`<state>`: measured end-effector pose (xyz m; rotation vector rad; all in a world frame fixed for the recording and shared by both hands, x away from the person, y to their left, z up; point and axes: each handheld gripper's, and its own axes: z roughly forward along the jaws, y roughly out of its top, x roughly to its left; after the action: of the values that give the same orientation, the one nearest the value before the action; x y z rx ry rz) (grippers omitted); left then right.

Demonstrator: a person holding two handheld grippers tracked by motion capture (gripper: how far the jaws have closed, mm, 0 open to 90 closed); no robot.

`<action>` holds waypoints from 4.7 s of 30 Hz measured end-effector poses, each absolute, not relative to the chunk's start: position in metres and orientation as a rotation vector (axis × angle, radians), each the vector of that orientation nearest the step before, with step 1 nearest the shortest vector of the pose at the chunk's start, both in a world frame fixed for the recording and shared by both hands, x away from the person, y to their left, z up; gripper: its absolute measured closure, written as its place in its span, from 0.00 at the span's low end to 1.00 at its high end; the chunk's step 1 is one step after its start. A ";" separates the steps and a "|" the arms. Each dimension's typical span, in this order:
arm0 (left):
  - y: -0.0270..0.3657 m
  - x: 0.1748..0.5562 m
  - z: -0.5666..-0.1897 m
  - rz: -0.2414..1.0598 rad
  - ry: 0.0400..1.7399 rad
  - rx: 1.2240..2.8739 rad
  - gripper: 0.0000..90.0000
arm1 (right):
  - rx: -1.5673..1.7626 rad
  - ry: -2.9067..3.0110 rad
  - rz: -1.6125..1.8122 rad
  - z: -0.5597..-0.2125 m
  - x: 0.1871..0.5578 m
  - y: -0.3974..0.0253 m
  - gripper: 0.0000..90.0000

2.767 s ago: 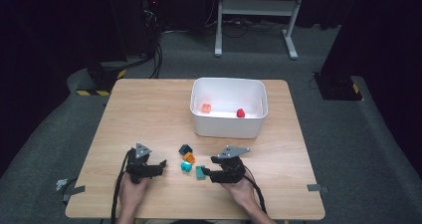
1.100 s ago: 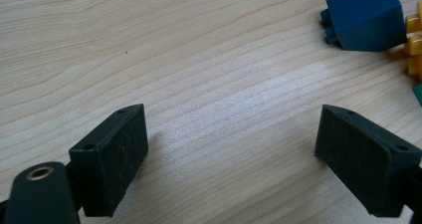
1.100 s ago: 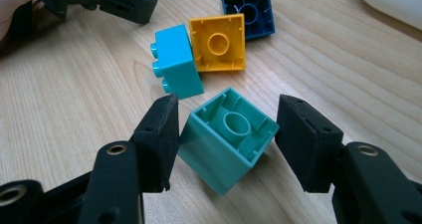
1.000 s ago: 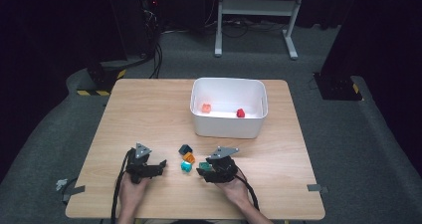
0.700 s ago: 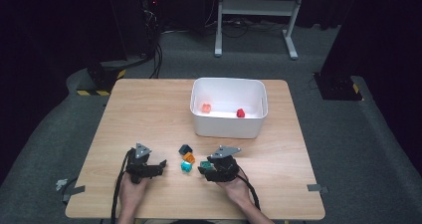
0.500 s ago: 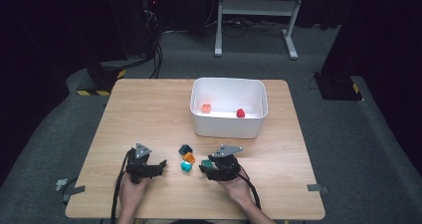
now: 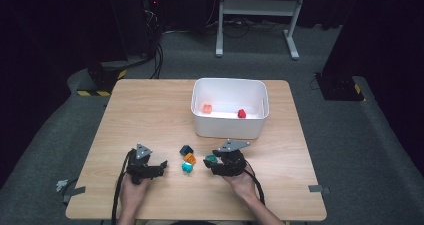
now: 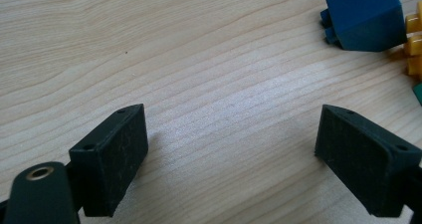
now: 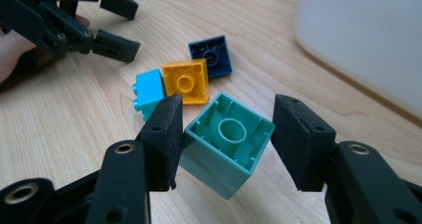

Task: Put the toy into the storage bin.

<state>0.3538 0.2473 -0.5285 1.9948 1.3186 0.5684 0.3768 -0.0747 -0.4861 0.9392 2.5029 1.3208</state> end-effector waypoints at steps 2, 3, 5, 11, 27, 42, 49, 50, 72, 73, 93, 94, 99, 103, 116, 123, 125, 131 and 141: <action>0.247 0.354 -0.529 0.568 1.319 1.994 0.15 | 0.937 2.496 1.322 -0.481 0.379 -0.077 0.53; 0.247 0.354 -0.529 0.568 1.319 1.995 0.15 | 0.939 2.492 1.326 -0.478 0.380 -0.078 0.53; 0.247 0.354 -0.529 0.568 1.319 1.995 0.15 | 0.931 2.477 1.335 -0.469 0.383 -0.082 0.53; 0.247 0.354 -0.529 0.568 1.319 1.994 0.15 | 0.920 2.454 1.346 -0.449 0.390 -0.088 0.53; 0.247 0.354 -0.529 0.568 1.319 1.994 0.15 | 0.900 2.385 1.386 -0.380 0.411 -0.109 0.54; 0.247 0.354 -0.529 0.568 1.319 1.994 0.15 | 0.967 2.328 1.413 -0.345 0.439 -0.126 0.54; 0.247 0.354 -0.529 0.568 1.320 1.994 0.15 | 1.003 2.299 1.388 -0.337 0.454 -0.131 0.54; 0.247 0.354 -0.529 0.568 1.319 1.994 0.15 | 1.015 2.292 1.378 -0.336 0.459 -0.132 0.54; 0.247 0.354 -0.529 0.568 1.319 1.995 0.15 | 1.134 2.289 1.286 -0.353 0.501 -0.124 0.54; 0.247 0.354 -0.528 0.568 1.319 1.994 0.15 | 1.140 2.290 1.281 -0.355 0.502 -0.124 0.54; 0.247 0.354 -0.528 0.569 1.318 1.995 0.15 | 1.178 2.293 1.187 -0.371 0.512 -0.120 0.53; 0.247 0.354 -0.528 0.569 1.318 1.996 0.15 | 1.180 2.295 1.187 -0.371 0.513 -0.120 0.53; 0.247 0.354 -0.528 0.569 1.318 1.995 0.15 | 1.178 2.314 1.184 -0.374 0.514 -0.122 0.49; 0.247 0.354 -0.528 0.569 1.318 1.996 0.15 | 1.159 2.309 1.189 -0.374 0.509 -0.122 0.48; 0.247 0.354 -0.528 0.569 1.319 1.995 0.15 | 1.112 2.290 1.239 -0.367 0.495 -0.127 0.48; 0.247 0.354 -0.528 0.568 1.319 1.995 0.15 | 1.111 2.282 1.259 -0.365 0.492 -0.130 0.48; 0.247 0.354 -0.528 0.568 1.319 1.995 0.15 | 1.107 2.277 1.267 -0.364 0.489 -0.132 0.48; 0.247 0.354 -0.528 0.569 1.317 1.996 0.15 | 1.082 2.270 1.284 -0.361 0.483 -0.134 0.48; 0.247 0.354 -0.528 0.569 1.317 1.996 0.15 | 1.056 2.262 1.319 -0.357 0.471 -0.136 0.48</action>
<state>0.3538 0.2474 -0.5285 1.9963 1.3173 0.5685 0.4709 -0.1355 -0.3574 1.0557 2.2622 1.3193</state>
